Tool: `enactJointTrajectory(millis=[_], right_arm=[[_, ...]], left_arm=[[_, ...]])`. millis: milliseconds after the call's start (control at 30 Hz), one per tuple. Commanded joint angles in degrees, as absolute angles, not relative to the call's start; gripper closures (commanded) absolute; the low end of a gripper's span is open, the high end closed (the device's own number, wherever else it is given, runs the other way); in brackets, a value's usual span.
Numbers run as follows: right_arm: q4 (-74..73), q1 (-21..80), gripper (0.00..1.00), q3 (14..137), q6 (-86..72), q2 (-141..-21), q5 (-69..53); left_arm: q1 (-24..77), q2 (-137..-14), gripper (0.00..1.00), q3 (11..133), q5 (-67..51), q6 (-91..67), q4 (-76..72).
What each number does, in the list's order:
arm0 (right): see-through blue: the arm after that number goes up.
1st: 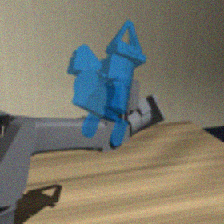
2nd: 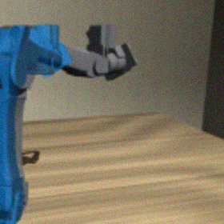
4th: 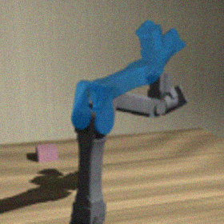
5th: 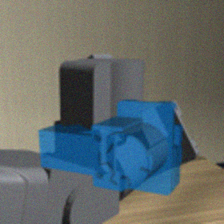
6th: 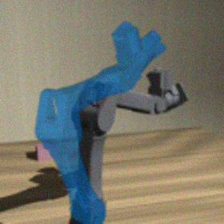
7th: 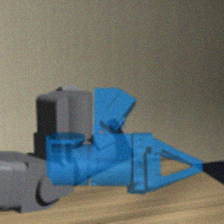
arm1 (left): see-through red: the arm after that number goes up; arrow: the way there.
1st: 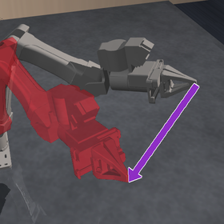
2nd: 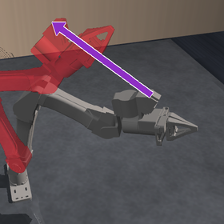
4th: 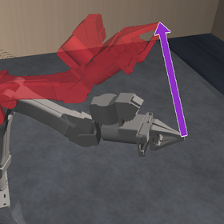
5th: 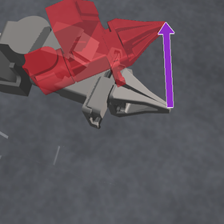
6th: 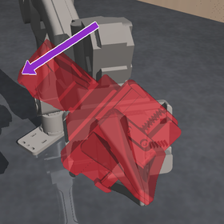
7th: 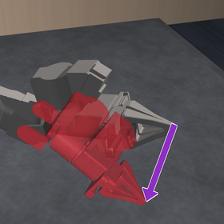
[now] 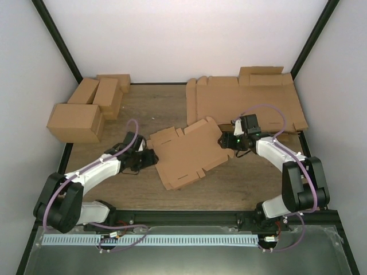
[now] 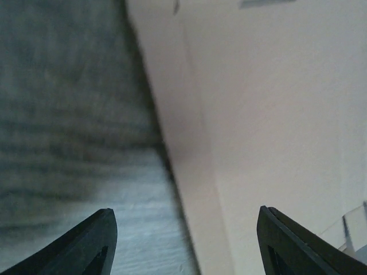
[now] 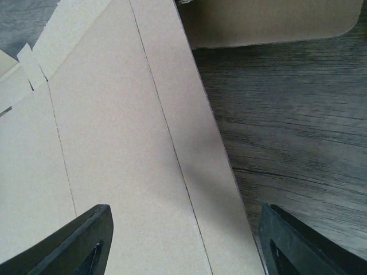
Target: Fold the paper box
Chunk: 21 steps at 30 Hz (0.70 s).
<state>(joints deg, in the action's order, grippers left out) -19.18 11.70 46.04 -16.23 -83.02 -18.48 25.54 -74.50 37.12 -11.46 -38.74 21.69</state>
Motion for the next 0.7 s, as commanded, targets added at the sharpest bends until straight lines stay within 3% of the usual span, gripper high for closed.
enactJointTrajectory(millis=[0, 200, 400, 467, 633, 667], right_arm=[[-18.68, 11.43, 0.28, 47.65, -17.08, -84.25, -17.06], [-17.92, 11.43, 0.29, 47.56, -17.35, -85.75, -18.85], [-16.91, 11.45, 0.32, 46.44, -17.93, -86.24, -21.62], [-16.75, 11.48, 0.32, 46.08, -18.17, -86.39, -22.75], [-17.32, 12.58, 0.34, 44.82, -19.42, -84.82, -24.22], [-17.61, 13.08, 0.34, 44.36, -19.76, -84.17, -24.36]], left_arm=[[25.22, -74.89, 0.31, 32.26, -16.88, -42.98, 16.14], [25.22, -79.40, 0.34, 29.83, -21.87, -44.93, 9.24], [25.18, -82.41, 0.48, 29.05, -25.02, -46.57, 3.86], [25.22, -83.47, 0.57, 29.85, -24.17, -46.66, 4.25], [25.21, -80.56, 0.95, 34.39, -14.70, -43.03, 14.91], [25.16, -79.89, 0.96, 36.62, -11.35, -41.42, 19.45]])
